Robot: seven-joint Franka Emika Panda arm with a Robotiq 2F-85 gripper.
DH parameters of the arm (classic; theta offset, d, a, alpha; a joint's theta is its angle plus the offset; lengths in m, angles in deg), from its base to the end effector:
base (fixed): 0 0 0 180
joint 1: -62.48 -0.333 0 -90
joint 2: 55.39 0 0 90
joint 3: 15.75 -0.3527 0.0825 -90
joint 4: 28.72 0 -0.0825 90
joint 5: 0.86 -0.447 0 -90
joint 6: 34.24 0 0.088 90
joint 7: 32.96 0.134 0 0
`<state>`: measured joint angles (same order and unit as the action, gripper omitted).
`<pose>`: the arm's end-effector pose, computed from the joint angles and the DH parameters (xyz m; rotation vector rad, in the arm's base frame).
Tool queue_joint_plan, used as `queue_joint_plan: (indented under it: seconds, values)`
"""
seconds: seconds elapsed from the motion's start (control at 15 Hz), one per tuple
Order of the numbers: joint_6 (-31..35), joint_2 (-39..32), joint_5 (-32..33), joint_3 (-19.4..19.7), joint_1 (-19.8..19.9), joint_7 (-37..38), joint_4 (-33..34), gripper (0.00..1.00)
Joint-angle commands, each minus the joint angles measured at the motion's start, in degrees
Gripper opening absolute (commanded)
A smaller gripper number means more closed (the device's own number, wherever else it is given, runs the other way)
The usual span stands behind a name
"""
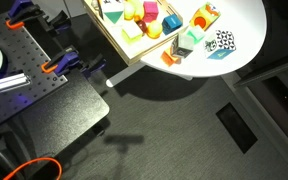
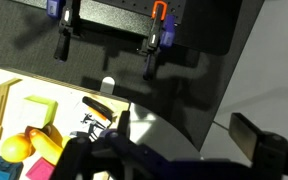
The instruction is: Pick up the gray block and put it in the tray
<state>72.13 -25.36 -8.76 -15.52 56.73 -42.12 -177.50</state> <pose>0.3810 0.0512 0.3881 -2.9732 -0.3039 0.3179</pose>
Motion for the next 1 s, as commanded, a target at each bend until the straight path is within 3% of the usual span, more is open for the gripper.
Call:
queue_joint_plan:
  seconds: [0.0, 0.53, 0.93]
  values:
    - [3.42, -2.71, 3.85, 0.21, 2.1, -0.79, 1.12, 1.0]
    - [16.05, -9.63, 12.04, 2.26, 5.99, -1.73, 2.64, 1.0]
    - [26.24, -16.35, 12.89, 5.6, 8.56, -4.21, 4.95, 1.0]
